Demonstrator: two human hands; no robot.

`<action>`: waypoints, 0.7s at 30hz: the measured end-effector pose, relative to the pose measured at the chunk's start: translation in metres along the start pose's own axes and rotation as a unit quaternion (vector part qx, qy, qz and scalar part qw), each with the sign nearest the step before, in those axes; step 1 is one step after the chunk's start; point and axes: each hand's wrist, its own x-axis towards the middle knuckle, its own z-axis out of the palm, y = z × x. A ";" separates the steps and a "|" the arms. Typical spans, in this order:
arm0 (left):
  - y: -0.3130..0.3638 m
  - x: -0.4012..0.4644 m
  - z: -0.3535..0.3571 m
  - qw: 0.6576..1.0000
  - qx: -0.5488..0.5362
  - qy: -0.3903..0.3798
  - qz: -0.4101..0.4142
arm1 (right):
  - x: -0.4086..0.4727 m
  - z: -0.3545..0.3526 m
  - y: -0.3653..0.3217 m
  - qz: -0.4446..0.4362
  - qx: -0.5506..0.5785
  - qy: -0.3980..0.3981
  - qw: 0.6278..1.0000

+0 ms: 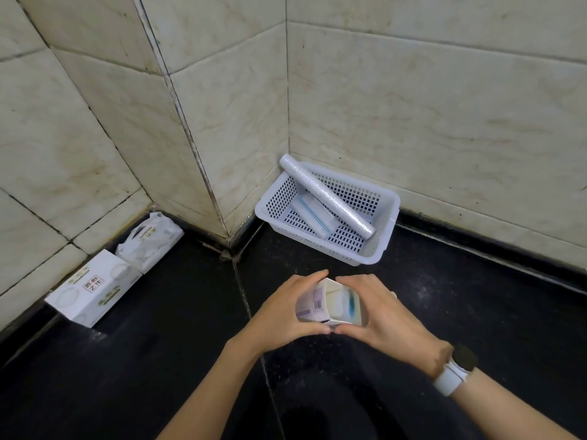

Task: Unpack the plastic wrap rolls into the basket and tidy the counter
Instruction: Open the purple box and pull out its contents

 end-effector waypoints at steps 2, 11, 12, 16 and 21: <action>0.000 -0.002 0.001 1.000 0.009 0.009 0.005 | -0.002 0.001 -0.001 0.004 0.011 0.000 1.000; 0.000 -0.007 0.000 0.999 0.043 -0.020 0.026 | -0.003 -0.010 0.007 -0.089 -0.123 -0.083 0.985; 0.001 -0.006 -0.001 0.998 0.051 -0.026 0.027 | 0.000 -0.010 0.006 -0.093 -0.151 -0.084 0.981; 0.003 -0.004 0.001 0.997 0.057 -0.033 0.030 | 0.009 -0.002 -0.004 -0.129 -0.254 -0.046 0.958; -0.001 -0.003 -0.001 0.998 0.063 -0.027 0.012 | 0.008 0.005 0.007 -0.167 -0.224 -0.004 0.960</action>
